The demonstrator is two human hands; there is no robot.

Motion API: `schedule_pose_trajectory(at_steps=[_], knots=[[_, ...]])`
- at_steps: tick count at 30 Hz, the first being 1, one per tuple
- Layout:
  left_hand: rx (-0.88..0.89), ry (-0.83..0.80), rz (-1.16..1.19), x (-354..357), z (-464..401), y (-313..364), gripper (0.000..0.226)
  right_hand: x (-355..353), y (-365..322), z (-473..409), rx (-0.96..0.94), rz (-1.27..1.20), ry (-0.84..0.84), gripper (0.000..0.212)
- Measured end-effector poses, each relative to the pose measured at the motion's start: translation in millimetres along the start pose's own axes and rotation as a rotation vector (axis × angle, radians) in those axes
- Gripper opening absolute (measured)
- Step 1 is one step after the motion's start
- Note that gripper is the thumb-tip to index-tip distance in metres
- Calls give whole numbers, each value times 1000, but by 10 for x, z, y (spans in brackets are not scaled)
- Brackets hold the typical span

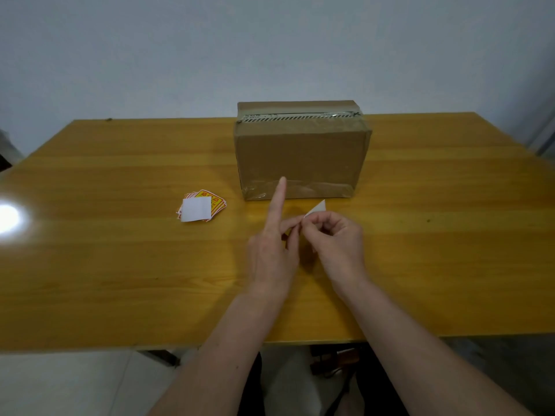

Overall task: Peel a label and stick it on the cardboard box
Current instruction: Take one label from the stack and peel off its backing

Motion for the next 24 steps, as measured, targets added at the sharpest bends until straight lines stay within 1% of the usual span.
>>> schedule_pose_trajectory(at_steps=[3, 10, 11, 14, 16, 18, 20, 23, 24], knots=[[-24, -21, 51, 16, 4, -19, 79, -7, -8, 8, 13, -8, -3, 9], [-175, -41, 323, 35, -29, -76, 44, 3, -32, 11, 16, 16, 1, 16], [-181, -43, 352, 29, -31, -64, 43, -2, -33, 10, 16, 10, 9, 17], [-223, -56, 414, 18, -51, -83, 52, -15, -21, 8, 12, 7, 7, 13], [-276, -59, 479, 10, -61, -106, 49, -17, -20, 11, 7, 10, -4, 12], [-302, -75, 489, 16, -65, -125, 49, -28, -23, 11, 9, 7, -7, 15], [-301, -92, 469, 24, -57, -126, 49, -39, -16, 10, 17, -12, -9, 14], [-246, -107, 427, 32, -56, -102, 56, -43, -10, 11, 9, -21, -13, 12], [-223, -113, 400, 30, -60, -105, 52, -38, -14, 12, 2, -27, -17, 12]])
Point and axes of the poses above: each hand's wrist, its own z-axis away from the middle knuckle, its own x-axis out of the palm, y = z × x, the point moved 3 cm from there along -z, towards the middle knuckle, and after that the axes turned 1 degree about -x, right-handed, at the moved point
